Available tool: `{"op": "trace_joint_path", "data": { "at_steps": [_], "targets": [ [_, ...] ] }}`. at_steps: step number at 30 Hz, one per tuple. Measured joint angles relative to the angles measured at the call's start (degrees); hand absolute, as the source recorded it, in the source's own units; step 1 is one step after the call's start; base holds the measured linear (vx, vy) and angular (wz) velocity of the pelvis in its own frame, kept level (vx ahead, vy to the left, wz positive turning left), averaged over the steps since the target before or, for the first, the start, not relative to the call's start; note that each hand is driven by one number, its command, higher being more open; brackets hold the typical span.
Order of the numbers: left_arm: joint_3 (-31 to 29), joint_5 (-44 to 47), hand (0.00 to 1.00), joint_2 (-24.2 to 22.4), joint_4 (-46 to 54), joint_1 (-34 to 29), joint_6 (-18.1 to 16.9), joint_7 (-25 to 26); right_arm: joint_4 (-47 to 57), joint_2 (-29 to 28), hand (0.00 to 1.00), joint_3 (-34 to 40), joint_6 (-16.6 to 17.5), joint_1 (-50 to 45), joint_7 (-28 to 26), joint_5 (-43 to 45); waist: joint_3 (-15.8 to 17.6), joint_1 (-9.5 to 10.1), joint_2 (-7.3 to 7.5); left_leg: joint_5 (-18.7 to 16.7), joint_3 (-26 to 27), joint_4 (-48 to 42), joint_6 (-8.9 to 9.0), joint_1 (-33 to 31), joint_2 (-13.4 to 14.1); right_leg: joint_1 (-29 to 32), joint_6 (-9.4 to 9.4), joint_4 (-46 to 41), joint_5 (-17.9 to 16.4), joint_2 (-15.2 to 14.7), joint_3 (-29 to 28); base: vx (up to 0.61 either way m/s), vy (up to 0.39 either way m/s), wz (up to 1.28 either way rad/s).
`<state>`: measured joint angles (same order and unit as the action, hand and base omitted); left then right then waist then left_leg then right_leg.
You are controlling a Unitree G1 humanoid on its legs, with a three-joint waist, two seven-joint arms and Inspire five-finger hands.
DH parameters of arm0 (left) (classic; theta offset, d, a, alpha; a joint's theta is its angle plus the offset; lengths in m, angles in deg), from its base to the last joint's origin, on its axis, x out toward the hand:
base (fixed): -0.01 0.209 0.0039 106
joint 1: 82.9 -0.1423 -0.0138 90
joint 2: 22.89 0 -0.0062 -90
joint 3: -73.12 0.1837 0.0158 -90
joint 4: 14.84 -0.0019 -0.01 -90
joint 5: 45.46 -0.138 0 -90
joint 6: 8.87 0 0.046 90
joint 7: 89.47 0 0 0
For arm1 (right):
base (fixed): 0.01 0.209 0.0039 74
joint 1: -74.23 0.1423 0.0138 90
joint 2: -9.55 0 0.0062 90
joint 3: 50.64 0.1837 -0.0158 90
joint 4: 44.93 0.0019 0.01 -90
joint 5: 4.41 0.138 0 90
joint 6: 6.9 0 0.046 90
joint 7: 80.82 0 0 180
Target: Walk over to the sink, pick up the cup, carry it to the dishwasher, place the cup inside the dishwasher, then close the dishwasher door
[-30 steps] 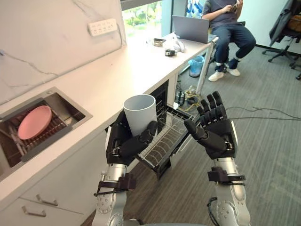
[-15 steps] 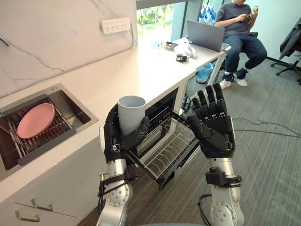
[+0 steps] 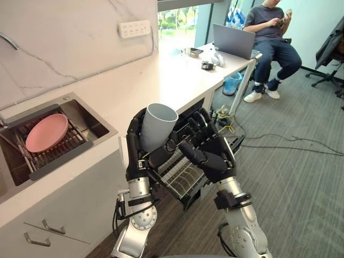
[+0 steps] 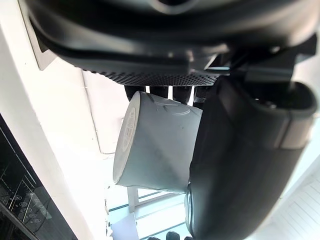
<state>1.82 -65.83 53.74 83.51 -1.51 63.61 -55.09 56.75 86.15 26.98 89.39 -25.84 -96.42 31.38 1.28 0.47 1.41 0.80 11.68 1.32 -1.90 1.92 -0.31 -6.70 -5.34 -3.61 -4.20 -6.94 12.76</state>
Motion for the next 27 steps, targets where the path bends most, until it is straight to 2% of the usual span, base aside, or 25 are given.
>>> {"op": "trace_joint_path", "data": {
  "at_steps": [4,12,27],
  "targets": [
    [0.94,-1.78,0.0,0.82,0.39,0.26,-1.41,-0.34,-0.13,0.96,1.0,-0.89,-1.26,1.6,0.62,-0.01,0.04,-0.04,0.05,2.69,-0.08,3.69,-0.1,0.06,-1.04,1.14,0.01,0.57,0.0,-0.57,0.19,-0.11,0.023,0.02],
    [3.27,-4.08,0.0,0.95,3.53,0.25,-4.34,-4.08,-0.19,1.07,1.0,-1.72,-1.75,3.12,1.56,0.05,0.04,-0.32,0.04,3.72,-0.29,3.96,-0.06,-0.1,-1.15,1.62,0.23,0.52,-0.05,-0.62,0.57,-0.06,0.009,0.02],
    [5.06,-4.32,0.0,3.14,3.06,0.2,-4.72,-7.38,-0.22,2.98,1.0,-1.5,-1.74,5.27,2.53,1.16,0.09,-0.55,0.13,4.77,-1.02,3.73,-1.01,-1.26,-1.53,2.13,0.21,0.98,0.58,-0.62,1.34,0.01,0.003,0.02]
  ]
}}
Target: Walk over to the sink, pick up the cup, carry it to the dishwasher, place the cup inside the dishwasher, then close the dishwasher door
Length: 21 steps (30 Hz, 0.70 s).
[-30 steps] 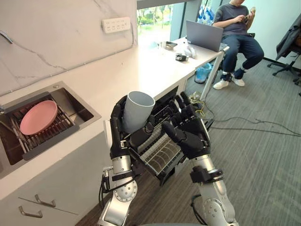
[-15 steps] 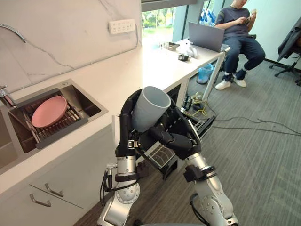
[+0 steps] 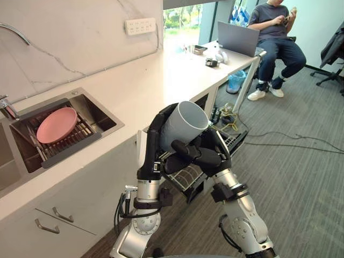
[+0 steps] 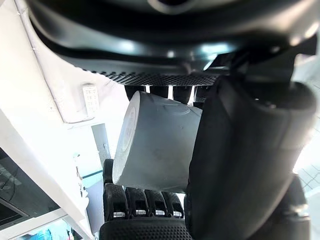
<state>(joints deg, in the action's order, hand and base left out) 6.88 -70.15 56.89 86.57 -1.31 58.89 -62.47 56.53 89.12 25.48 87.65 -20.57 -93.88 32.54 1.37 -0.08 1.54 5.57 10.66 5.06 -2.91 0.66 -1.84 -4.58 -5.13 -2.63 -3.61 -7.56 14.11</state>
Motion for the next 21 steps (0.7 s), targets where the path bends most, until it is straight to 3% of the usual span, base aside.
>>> {"op": "trace_joint_path", "data": {
  "at_steps": [10,11,21],
  "targets": [
    [0.93,0.15,0.0,1.07,-0.43,-0.49,-1.38,-1.92,0.01,0.16,1.0,0.13,0.18,2.17,0.39,0.09,0.67,-0.07,0.87,0.19,-0.01,0.05,-0.07,-0.45,-0.15,0.47,-0.15,0.11,0.12,-0.26,0.02,0.0,0.001,0.0],
    [1.04,0.33,0.0,1.06,-0.55,-0.51,-1.4,-1.91,0.0,0.2,0.0,0.11,0.19,2.18,0.34,0.08,0.67,-0.08,0.88,0.23,-0.12,-0.04,-0.13,-0.55,-0.24,0.48,-0.23,0.16,0.2,-0.25,0.11,0.04,0.01,0.02],
    [1.45,0.21,0.0,0.91,-1.28,-0.91,-1.46,-0.84,-1.34,0.63,0.0,0.63,0.17,2.17,0.14,-1.24,0.67,-0.16,0.87,0.28,-0.41,-0.04,-0.16,-0.79,-0.36,0.47,-0.29,0.26,0.3,-0.3,0.38,0.01,0.002,0.01]
  ]
}}
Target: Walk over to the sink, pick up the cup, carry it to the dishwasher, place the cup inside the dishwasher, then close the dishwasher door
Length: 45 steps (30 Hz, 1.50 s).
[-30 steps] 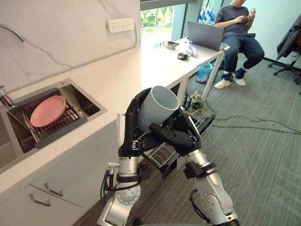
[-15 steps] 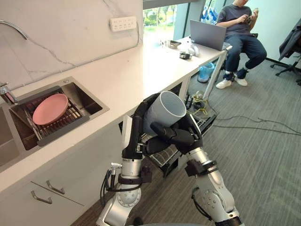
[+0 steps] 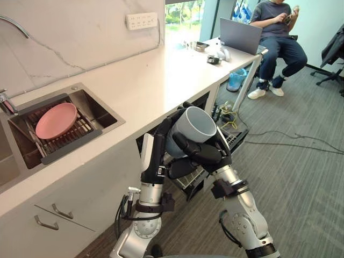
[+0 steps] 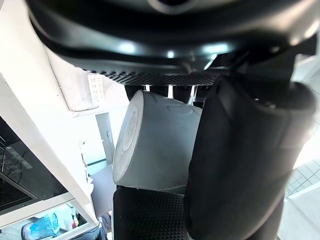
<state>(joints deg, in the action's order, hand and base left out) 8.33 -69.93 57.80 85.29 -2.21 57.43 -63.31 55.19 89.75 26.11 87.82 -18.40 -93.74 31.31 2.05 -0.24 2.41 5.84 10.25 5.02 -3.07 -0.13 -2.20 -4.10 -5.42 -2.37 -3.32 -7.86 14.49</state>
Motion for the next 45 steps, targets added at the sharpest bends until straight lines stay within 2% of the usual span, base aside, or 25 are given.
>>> {"op": "trace_joint_path", "data": {
  "at_steps": [6,7,15,21,25,32,36,41,45],
  "targets": [
    [0.0,0.23,0.0,0.0,-0.65,-0.17,-0.1,0.23,-0.42,0.48,0.0,-0.11,-0.12,0.0,-0.33,0.05,0.02,0.0,-0.03,0.04,-0.1,0.0,0.01,0.0,-0.04,0.0,0.01,0.01,-0.01,-0.03,0.08,0.0,0.0,0.0],
    [0.0,0.23,1.0,0.0,-0.65,-0.17,-0.1,0.26,-0.42,0.47,0.0,-0.12,-0.12,0.0,-0.27,0.05,0.02,-0.01,-0.04,0.04,-0.1,0.0,0.01,0.0,-0.04,0.0,0.01,0.01,-0.01,-0.03,0.08,0.0,0.0,0.0],
    [0.88,0.06,1.0,0.12,-0.65,-0.43,-0.39,0.21,-0.63,-0.28,0.0,-0.14,-0.28,0.1,1.56,2.76,0.1,-0.02,-0.16,0.04,-0.13,0.0,0.01,-0.02,-0.06,0.0,0.01,0.16,-0.01,-0.04,0.11,0.0,0.0,0.0],
    [0.83,0.03,1.0,-0.32,-0.65,-0.81,-0.51,1.37,-3.04,-3.49,0.0,0.2,-0.32,0.02,1.39,12.27,0.19,0.0,-0.3,0.05,-0.48,0.0,0.01,-0.09,-0.11,-0.19,0.01,0.22,-0.01,-0.04,0.49,0.0,0.0,0.02],
    [-1.87,-0.36,1.0,-1.33,-0.64,-1.57,-0.61,3.96,-3.17,-6.3,0.0,3.16,0.0,-0.19,1.42,20.66,0.32,0.01,-0.5,0.16,-1.36,0.0,0.01,-0.08,-0.26,-0.66,0.01,0.32,-0.04,-0.13,1.4,0.0,0.002,0.1],
    [-5.16,-0.27,1.0,-1.42,-0.57,-2.19,-0.47,7.67,-5.15,-7.28,0.0,5.76,1.86,-1.53,1.62,26.13,0.43,0.59,-0.66,0.26,-1.95,0.24,0.11,-0.17,-0.28,-0.93,0.18,0.33,-0.18,-0.22,2.13,0.0,0.007,0.05],
    [-6.09,-0.19,1.0,-2.28,-0.55,-2.87,-0.17,7.85,-5.41,-7.43,0.0,6.25,2.28,-2.56,2.35,25.76,0.43,0.71,-0.67,0.29,-2.23,0.23,0.12,-0.16,-0.3,-1.12,0.2,0.38,-0.21,-0.23,2.48,0.01,0.006,0.04],
    [-8.87,1.78,1.0,-3.39,-0.56,-4.33,1.21,6.94,-7.57,-6.87,0.0,10.63,2.47,-2.12,5.13,20.02,0.43,0.97,-0.67,0.57,-3.58,0.24,0.19,-0.44,-0.45,-1.61,0.24,0.56,-0.28,-0.26,3.86,0.01,0.0,0.15],
    [-13.09,8.94,1.0,-3.55,-1.88,-7.25,3.69,2.56,-13.92,-2.95,0.0,16.83,1.15,0.29,8.01,13.01,0.46,1.18,-0.72,1.02,-5.47,0.25,0.21,-1.22,-0.73,-1.92,0.16,0.71,-0.33,-0.25,5.91,-0.01,-0.005,0.24]
  ]
}}
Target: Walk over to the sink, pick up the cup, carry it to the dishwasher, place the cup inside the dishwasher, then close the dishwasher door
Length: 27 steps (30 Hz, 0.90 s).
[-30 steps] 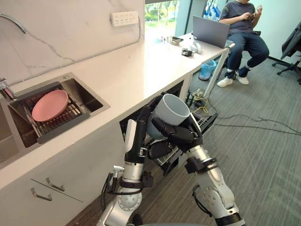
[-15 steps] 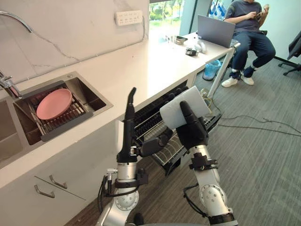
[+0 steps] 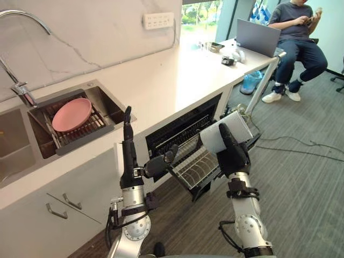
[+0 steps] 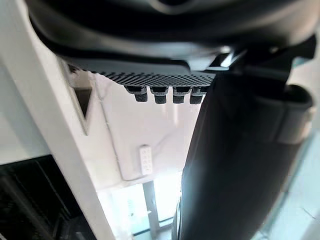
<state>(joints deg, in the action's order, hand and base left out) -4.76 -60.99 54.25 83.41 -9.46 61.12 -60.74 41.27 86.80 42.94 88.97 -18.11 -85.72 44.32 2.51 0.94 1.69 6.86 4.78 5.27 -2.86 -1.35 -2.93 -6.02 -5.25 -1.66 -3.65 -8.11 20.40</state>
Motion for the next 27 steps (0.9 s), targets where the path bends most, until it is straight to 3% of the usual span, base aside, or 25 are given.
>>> {"op": "trace_joint_path", "data": {
  "at_steps": [4,12,17,22,27],
  "targets": [
    [-3.34,7.83,1.0,0.07,-9.08,-2.9,4.14,-3.71,-6.43,6.55,0.0,2.67,-3.76,4.94,3.08,-12.99,0.09,1.52,-0.14,0.37,-1.17,0.0,0.04,-0.53,0.04,-0.12,-0.01,0.17,0.02,0.14,0.84,-0.01,-0.006,0.15],
    [-2.06,6.42,1.0,2.79,-20.48,-4.7,6.31,-8.1,-28.75,16.91,0.0,2.17,-10.25,21.65,6.28,-22.02,1.6,5.77,-0.7,2.23,-5.88,-0.24,0.42,-3.27,0.25,-0.1,0.34,1.07,0.27,1.33,5.65,-0.02,-0.033,0.31],
    [-3.22,6.44,1.0,4.44,-26.81,-3.54,6.19,-8.07,-40.29,22.35,0.0,-0.94,-10.94,32.8,6.21,-23.59,5.65,8.14,-0.97,3.41,-7.71,-0.26,1.05,-5.5,1.0,1.13,1.11,1.49,0.66,2.49,7.45,-0.05,-0.038,0.18],
    [-4.97,6.66,1.0,6.48,-28.87,1.29,4.27,-7.35,-52.6,27.67,0.0,-1.88,-11.34,45.1,5.25,-24.33,13.47,10.93,-1.4,5.46,-10.1,-0.29,1.71,-8.34,1.94,3.65,2.15,-0.31,0.21,3.45,9.68,-0.06,-0.031,0.19],
    [-5.07,8.6,1.0,6.96,-29.45,3.5,3.59,-6.24,-55.85,29.09,0.0,-2.82,-11.42,50.68,3.26,-27.01,18.01,12.38,-1.42,5.86,-10.92,-0.29,2.0,-9.76,2.22,5.68,2.53,-2.63,-0.89,3.3,10.41,-0.04,-0.02,0.08]
  ]
}}
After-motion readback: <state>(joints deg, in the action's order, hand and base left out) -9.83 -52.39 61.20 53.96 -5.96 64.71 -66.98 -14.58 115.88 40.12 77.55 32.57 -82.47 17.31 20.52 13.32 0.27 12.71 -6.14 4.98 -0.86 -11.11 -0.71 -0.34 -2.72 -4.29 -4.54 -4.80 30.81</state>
